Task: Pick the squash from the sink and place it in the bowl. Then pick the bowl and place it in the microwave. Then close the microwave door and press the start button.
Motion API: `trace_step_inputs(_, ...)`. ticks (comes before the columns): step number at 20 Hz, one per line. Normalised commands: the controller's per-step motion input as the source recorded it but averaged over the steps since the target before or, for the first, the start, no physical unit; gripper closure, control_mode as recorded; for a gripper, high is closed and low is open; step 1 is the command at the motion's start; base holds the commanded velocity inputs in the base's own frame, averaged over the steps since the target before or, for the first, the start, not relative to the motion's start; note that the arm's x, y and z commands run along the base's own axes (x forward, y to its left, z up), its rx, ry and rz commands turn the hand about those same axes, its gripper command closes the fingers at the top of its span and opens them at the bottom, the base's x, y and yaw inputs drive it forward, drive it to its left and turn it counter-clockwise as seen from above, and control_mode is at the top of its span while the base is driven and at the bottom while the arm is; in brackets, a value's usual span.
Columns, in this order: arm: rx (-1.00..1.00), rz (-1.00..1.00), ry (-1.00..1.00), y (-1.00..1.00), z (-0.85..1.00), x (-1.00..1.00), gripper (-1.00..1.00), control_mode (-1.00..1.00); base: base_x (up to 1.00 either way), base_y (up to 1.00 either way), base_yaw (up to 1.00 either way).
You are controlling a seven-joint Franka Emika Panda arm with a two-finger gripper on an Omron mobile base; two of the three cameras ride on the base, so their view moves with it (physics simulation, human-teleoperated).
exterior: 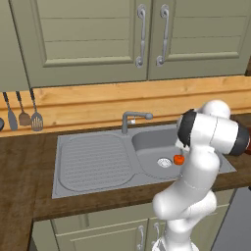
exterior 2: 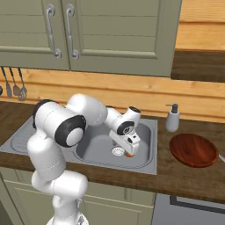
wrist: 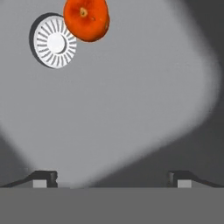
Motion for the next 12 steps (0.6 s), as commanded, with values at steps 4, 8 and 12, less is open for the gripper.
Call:
trace_step_inputs(4,0.0,0.0,0.0,0.0,-0.29,0.46,-1.0,-1.0,0.0,0.0,0.0)
trace_step_inputs(8,0.0,0.0,0.0,0.0,-0.37,0.27,-1.0,-1.0,0.0,0.0,0.0)
trace_step_inputs(12,0.0,0.0,0.0,-0.01,-0.5,0.26,-1.0,-1.0,0.0,0.0,0.0)
